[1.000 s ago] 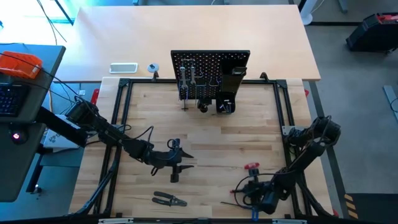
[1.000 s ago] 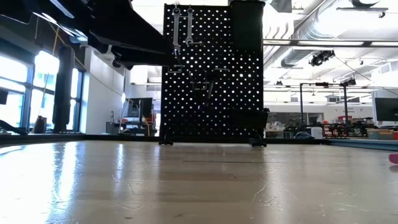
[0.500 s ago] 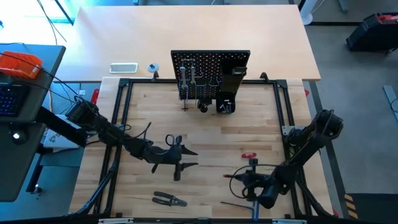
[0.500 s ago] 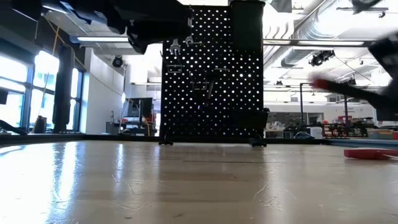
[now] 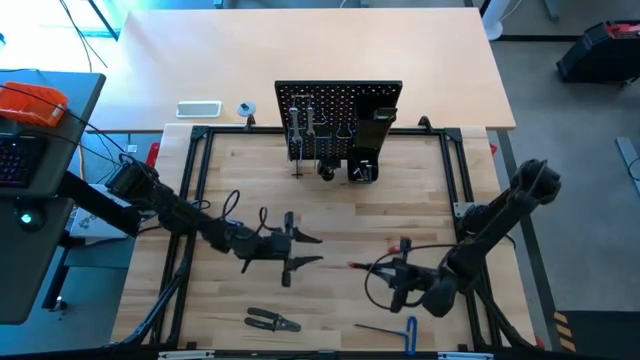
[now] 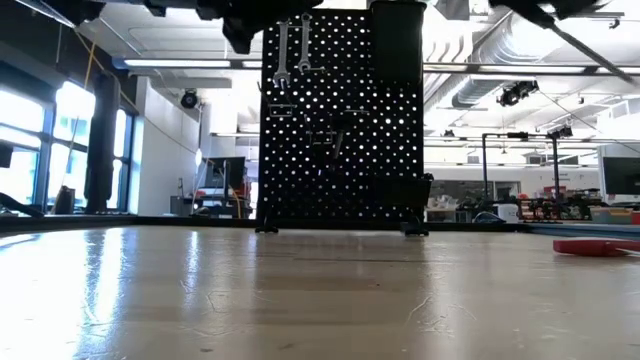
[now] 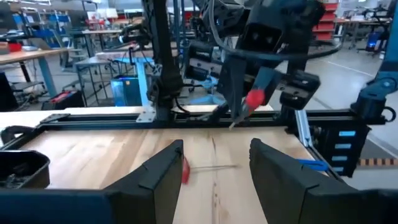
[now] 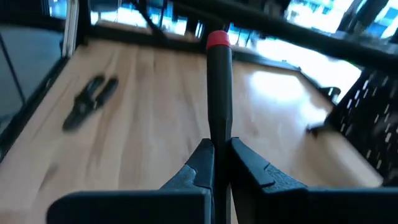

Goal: Hang tools onto peg board
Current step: Put the black nut into the top peg board bin

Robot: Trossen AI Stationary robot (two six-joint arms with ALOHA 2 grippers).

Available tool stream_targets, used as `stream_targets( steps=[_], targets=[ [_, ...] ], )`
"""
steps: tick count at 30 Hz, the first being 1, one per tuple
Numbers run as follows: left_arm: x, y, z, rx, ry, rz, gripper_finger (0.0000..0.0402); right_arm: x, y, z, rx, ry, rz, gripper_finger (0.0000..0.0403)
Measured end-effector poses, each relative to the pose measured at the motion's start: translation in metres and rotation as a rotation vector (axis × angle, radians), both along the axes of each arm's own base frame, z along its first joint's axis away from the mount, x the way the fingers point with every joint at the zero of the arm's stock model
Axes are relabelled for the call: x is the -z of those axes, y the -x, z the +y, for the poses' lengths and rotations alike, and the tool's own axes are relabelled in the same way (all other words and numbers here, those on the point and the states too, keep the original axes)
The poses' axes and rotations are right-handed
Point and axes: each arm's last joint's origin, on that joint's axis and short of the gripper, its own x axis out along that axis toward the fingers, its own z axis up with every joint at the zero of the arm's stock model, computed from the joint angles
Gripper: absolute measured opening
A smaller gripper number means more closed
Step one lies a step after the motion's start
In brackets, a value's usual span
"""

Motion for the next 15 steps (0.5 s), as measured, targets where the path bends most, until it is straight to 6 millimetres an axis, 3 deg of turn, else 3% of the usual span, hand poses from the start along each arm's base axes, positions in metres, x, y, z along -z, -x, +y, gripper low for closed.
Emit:
stream_targets(
  steps=[5, 15],
  targets=[
    [-0.005, -0.003, 0.006, 0.024, 0.021, -0.049, 0.0172, -0.019, -0.016, -0.007, -0.027, 0.045, -0.1, 0.0016],
    [-0.015, -0.005, 0.013, 0.034, 0.028, -0.144, 0.0172, -0.037, -0.044, -0.031, -0.061, 0.047, -0.219, 0.0016]
  ],
)
